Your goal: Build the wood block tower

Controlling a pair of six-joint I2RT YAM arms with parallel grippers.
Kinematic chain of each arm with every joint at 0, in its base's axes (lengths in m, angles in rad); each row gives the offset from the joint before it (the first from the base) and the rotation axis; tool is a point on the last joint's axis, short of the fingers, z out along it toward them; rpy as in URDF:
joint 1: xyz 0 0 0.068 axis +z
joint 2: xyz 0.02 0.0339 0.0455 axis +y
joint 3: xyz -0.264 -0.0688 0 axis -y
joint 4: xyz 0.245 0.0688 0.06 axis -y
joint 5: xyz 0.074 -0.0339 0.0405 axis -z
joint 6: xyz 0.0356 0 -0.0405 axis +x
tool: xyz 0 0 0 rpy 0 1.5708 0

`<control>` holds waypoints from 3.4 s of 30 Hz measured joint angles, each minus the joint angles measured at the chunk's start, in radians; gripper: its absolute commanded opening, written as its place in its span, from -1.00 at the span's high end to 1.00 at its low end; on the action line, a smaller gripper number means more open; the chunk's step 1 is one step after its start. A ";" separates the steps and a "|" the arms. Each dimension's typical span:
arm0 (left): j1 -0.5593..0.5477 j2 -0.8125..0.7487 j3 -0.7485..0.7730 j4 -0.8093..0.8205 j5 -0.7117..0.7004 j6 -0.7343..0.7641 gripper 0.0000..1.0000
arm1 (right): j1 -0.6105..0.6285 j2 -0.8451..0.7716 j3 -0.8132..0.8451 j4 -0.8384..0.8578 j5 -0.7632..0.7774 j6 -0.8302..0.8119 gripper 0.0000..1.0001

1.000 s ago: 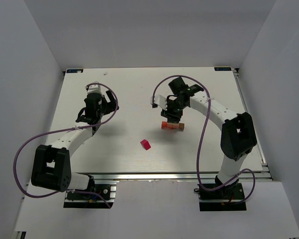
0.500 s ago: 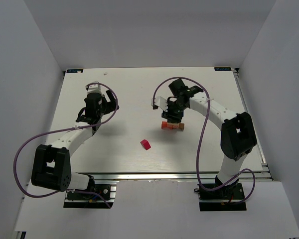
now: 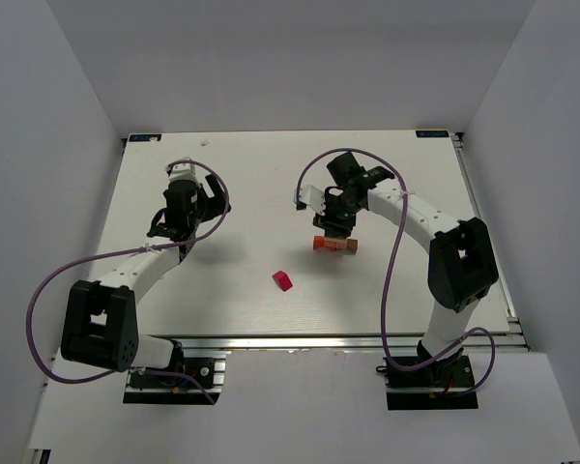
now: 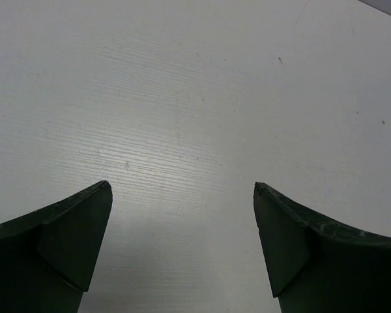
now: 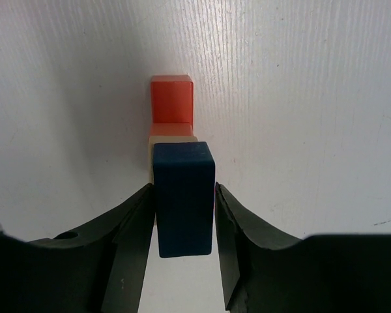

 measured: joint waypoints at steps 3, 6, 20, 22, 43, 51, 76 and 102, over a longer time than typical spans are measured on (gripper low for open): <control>0.000 0.001 0.000 0.002 0.003 0.000 -0.96 | 0.000 0.000 0.000 0.005 0.003 0.008 0.08; 0.000 0.004 0.001 0.002 0.003 0.000 -0.96 | 0.000 0.000 0.000 0.006 0.006 0.016 0.09; 0.000 0.017 0.003 0.002 0.003 0.003 -0.96 | 0.000 -0.015 -0.022 0.008 0.010 0.022 0.08; 0.000 0.017 0.003 0.002 0.003 0.003 -0.96 | 0.000 -0.019 -0.024 0.008 0.010 0.021 0.08; 0.000 0.017 0.003 0.002 0.005 0.004 -0.96 | 0.000 -0.020 -0.023 0.018 -0.011 0.023 -0.35; 0.000 0.017 0.003 0.003 0.013 0.003 -0.96 | 0.000 -0.022 0.039 0.034 -0.037 0.015 -0.79; 0.006 -0.076 0.016 -0.152 -0.002 -0.047 -0.96 | 0.246 -0.409 -0.256 0.630 0.180 0.772 -0.79; 0.008 -0.333 -0.105 -0.253 -0.016 -0.128 -0.96 | 0.454 -0.086 -0.407 0.684 0.338 1.077 -0.52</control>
